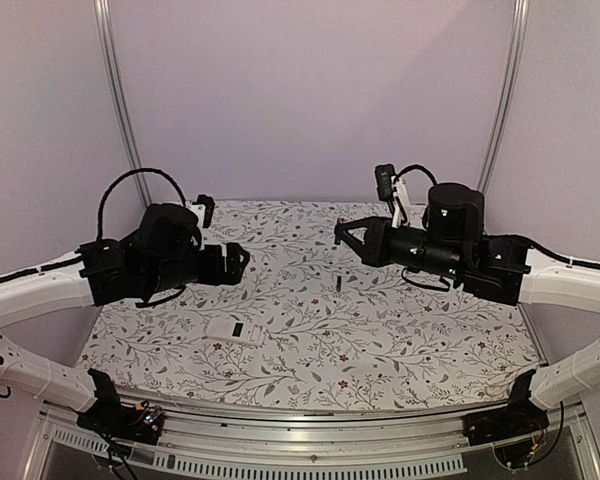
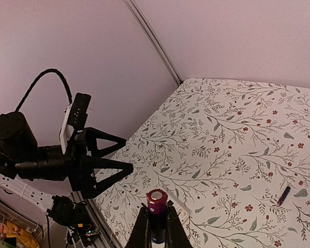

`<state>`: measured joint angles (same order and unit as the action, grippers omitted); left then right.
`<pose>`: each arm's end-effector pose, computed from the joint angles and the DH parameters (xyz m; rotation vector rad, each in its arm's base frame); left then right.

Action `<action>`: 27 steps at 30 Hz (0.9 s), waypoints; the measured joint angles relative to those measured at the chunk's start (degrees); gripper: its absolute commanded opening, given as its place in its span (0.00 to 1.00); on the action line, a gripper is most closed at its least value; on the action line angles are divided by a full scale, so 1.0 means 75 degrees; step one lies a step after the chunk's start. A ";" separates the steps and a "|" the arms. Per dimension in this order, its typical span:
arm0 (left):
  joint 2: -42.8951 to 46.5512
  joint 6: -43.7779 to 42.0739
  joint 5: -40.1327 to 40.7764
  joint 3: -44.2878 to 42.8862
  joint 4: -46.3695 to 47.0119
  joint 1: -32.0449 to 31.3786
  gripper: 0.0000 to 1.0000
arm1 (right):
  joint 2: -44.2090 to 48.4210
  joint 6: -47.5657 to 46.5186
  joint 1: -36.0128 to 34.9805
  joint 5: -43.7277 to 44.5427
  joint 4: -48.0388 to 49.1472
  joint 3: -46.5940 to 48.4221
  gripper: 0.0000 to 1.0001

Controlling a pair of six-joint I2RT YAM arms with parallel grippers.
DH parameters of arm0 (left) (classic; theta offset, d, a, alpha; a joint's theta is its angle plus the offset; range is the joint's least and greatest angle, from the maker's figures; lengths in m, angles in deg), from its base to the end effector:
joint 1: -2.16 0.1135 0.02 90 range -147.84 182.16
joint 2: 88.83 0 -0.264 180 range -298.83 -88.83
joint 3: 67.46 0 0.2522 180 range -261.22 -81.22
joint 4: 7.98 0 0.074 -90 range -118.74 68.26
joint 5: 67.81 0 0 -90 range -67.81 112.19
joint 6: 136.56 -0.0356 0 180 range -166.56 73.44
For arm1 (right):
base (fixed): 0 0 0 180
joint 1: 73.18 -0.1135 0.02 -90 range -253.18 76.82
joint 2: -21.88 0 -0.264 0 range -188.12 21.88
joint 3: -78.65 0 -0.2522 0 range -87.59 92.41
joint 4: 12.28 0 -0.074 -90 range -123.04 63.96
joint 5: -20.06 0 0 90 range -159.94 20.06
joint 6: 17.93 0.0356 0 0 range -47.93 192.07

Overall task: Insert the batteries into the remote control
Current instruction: Place the remote control without batteries at the center of the board, then move the remote control without batteries to the center of the board.

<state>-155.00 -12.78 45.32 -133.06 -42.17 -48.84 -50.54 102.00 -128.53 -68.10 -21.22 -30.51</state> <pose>0.1702 -0.1880 0.2916 0.0939 2.1515 -0.4317 0.1716 0.2462 0.3382 -0.3885 1.8365 1.0349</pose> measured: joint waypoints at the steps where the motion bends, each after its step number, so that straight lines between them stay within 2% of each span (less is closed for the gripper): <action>1: -0.0175 -0.0577 -0.0087 -0.0265 -0.0230 0.0000 1.00 | 0.0050 -0.0050 0.0000 0.0000 -0.0012 0.0000 0.00; 5: -0.1352 -0.2830 -0.0504 -0.1029 -0.1207 0.0000 1.00 | 0.0163 -0.0236 0.0000 -0.0006 -0.0023 0.0000 0.00; 8: -0.2095 -0.4258 -0.1058 -0.0889 -0.1955 0.0050 1.00 | 0.0213 -0.0379 0.0003 -0.0032 -0.0052 -0.0006 0.00; 13: -0.2294 -0.6283 -0.2171 -0.0580 -0.2815 0.0545 1.00 | 0.0449 -0.0565 0.0003 -0.0055 -0.0003 -0.0195 0.00; 20: -0.2267 -0.8754 -0.3229 -0.0108 -0.2637 0.1985 1.00 | 0.0746 -0.0737 0.0003 -0.0070 0.0329 -0.0641 0.00; 23: -0.2442 -0.9483 -0.3704 -0.0085 -0.2538 0.2532 1.00 | 0.0799 -0.0766 0.0006 -0.0090 0.0393 -0.0775 0.00; 27: -0.2952 -1.0107 -0.4100 -0.0096 -0.2279 0.2812 1.00 | 0.0831 -0.0772 0.0047 -0.0119 0.0455 -0.0851 0.00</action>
<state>-177.15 -88.58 14.57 -133.78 -59.26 -27.75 -44.32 96.21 -128.18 -68.99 -17.81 -36.89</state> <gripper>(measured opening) 0.996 0.042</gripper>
